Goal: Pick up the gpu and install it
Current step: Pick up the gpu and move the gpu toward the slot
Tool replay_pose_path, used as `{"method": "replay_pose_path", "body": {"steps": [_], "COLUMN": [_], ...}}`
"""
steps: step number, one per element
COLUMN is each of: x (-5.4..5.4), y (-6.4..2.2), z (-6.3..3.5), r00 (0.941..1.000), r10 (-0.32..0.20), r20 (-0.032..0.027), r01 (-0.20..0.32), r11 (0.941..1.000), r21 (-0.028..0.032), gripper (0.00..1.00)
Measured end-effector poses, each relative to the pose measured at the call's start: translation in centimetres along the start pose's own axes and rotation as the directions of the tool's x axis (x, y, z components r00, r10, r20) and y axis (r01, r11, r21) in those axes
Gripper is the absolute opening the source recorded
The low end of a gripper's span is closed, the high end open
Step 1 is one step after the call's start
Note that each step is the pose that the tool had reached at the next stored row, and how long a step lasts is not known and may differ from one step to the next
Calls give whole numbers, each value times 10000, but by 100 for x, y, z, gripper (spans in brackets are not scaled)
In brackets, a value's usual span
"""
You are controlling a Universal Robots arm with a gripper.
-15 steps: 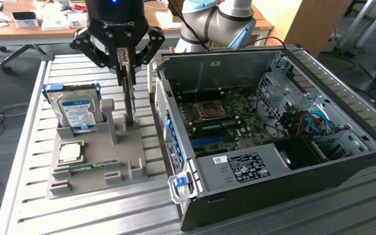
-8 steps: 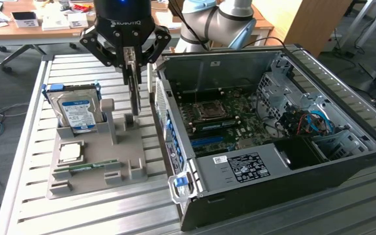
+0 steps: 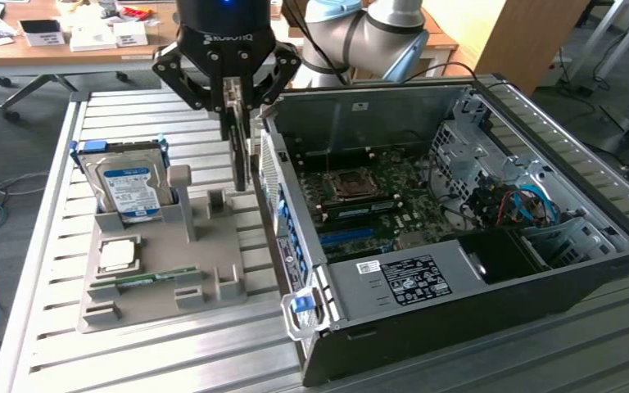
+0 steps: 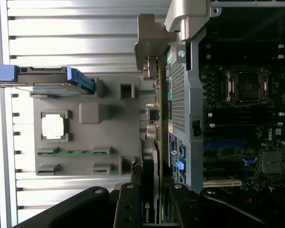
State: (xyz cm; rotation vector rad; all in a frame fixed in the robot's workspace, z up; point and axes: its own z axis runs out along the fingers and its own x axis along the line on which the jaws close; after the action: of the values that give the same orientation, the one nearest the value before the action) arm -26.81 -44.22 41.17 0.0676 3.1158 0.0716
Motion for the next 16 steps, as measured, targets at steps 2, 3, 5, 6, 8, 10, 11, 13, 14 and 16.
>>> {"method": "replay_pose_path", "body": {"steps": [2, 3, 5, 6, 8, 10, 11, 13, 14, 16], "x": [-43, -63, -104, -124, -164, -203, -223, -266, -287, -330], "y": [2, 3, 5, 6, 7, 9, 10, 11, 13, 14], "z": [1, 2, 3, 3, 5, 5, 6, 7, 8, 9], "r00": [10000, 10000, 10000, 10000, 10000, 10000, 10000, 10000, 10000, 10000], "r10": [0, 0, 0, 0, 1, 0, 1, 0, 1, 1], "r20": [0, 0, 1, 0, 0, -1, 0, 0, 0, 0], "r01": [0, 0, 0, 0, -1, 0, -1, 0, -1, -1], "r11": [10000, 10000, 10000, 10000, 10000, 10000, 10000, 10000, 10000, 10000], "r21": [0, -1, -1, -2, -3, -2, -2, -5, -7, -11], "gripper": [27, 27, 27, 27, 27, 27, 27, 27, 27, 27]}}
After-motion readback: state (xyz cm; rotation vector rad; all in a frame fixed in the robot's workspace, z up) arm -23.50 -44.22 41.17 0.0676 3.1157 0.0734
